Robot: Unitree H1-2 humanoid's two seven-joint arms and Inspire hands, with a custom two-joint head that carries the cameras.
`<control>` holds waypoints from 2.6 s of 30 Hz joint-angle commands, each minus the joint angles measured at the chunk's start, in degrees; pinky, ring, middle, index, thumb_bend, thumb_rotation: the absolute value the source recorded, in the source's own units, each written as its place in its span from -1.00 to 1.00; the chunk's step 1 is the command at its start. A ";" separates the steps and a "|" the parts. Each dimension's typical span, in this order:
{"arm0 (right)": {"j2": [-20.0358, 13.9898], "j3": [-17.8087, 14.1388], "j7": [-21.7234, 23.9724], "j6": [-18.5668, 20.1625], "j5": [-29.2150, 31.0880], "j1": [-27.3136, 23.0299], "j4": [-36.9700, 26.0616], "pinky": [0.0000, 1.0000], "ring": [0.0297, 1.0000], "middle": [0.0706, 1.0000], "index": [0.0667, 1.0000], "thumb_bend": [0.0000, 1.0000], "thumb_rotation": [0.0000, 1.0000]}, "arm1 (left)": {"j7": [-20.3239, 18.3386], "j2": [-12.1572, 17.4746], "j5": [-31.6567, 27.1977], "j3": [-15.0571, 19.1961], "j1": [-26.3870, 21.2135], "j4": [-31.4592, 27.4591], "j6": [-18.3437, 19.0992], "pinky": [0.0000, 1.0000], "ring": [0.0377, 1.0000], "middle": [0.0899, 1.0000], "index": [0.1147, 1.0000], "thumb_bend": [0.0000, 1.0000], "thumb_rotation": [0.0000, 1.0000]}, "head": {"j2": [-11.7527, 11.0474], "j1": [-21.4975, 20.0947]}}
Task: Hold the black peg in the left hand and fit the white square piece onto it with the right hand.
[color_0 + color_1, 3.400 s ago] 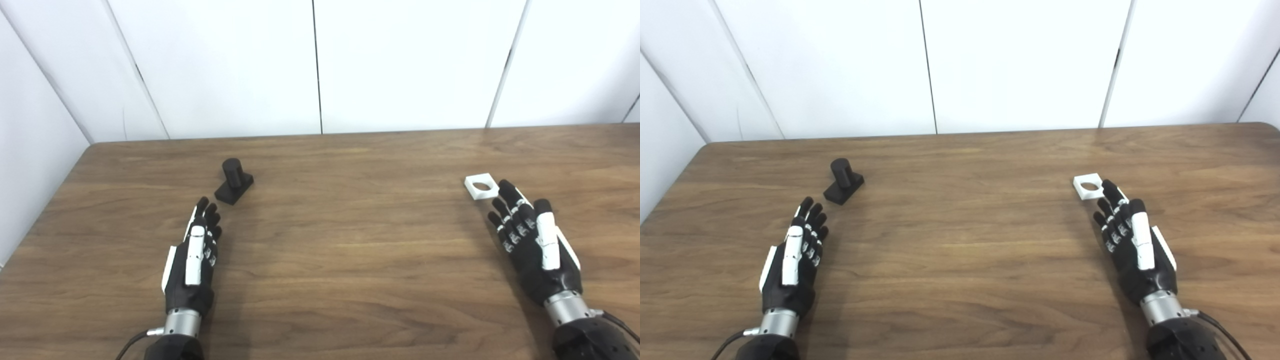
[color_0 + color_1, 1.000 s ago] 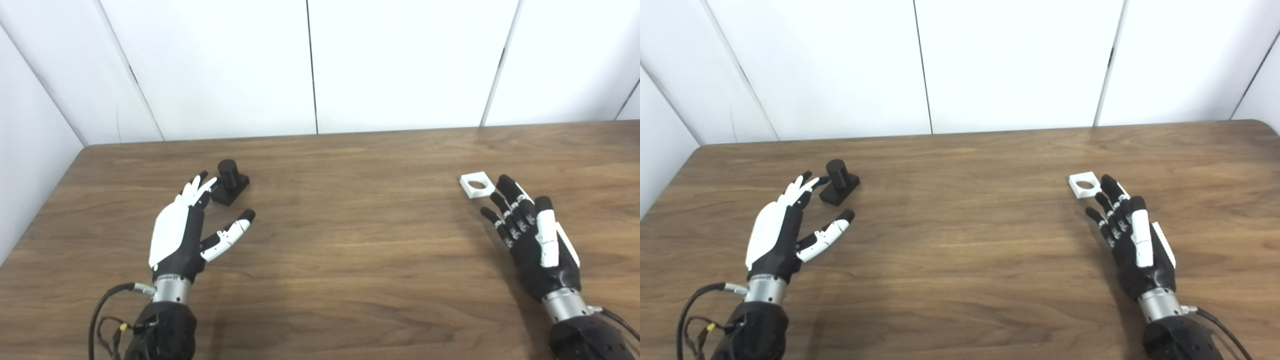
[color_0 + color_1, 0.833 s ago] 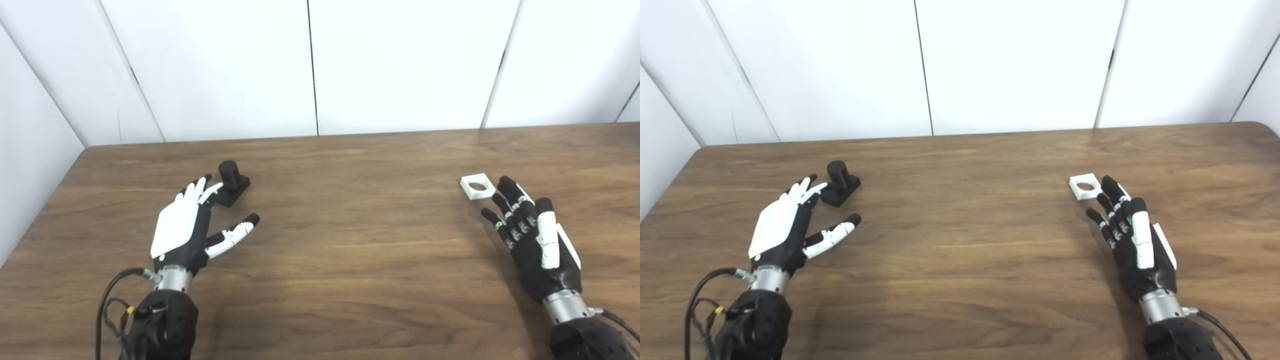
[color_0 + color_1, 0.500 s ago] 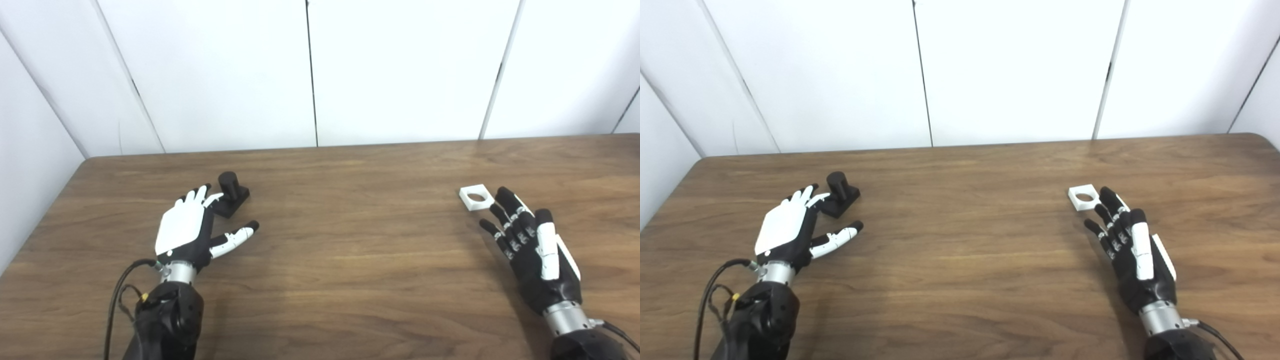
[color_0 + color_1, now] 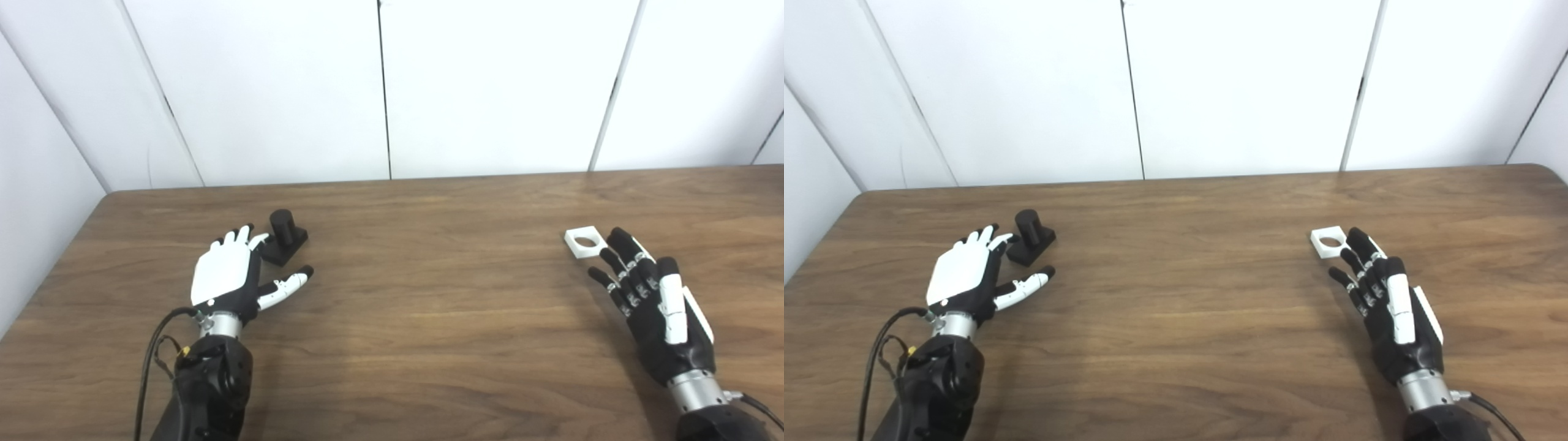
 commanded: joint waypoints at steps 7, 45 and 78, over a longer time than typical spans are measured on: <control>-0.18 0.76 1.65 -2.18 -0.41 3.84 5.85 0.75 0.92 0.90 0.81 0.31 0.84 | 1.48 1.01 1.23 0.70 -1.82 -2.41 1.54 1.00 1.00 1.00 0.65 0.32 0.63 | 0.07 0.48; -0.55 0.56 2.17 -3.11 -0.11 5.60 5.70 0.68 0.90 0.90 0.80 0.29 0.82 | 4.41 -0.05 2.11 0.63 -8.59 9.03 1.99 1.00 1.00 1.00 0.60 0.33 0.46 | -0.53 0.38; -0.65 0.08 2.36 -2.46 0.87 8.04 3.60 0.74 0.90 0.90 0.80 0.26 0.84 | 5.68 0.59 -0.11 -2.97 -11.96 14.57 2.05 1.00 1.00 0.91 0.47 0.28 0.30 | 0.18 -0.48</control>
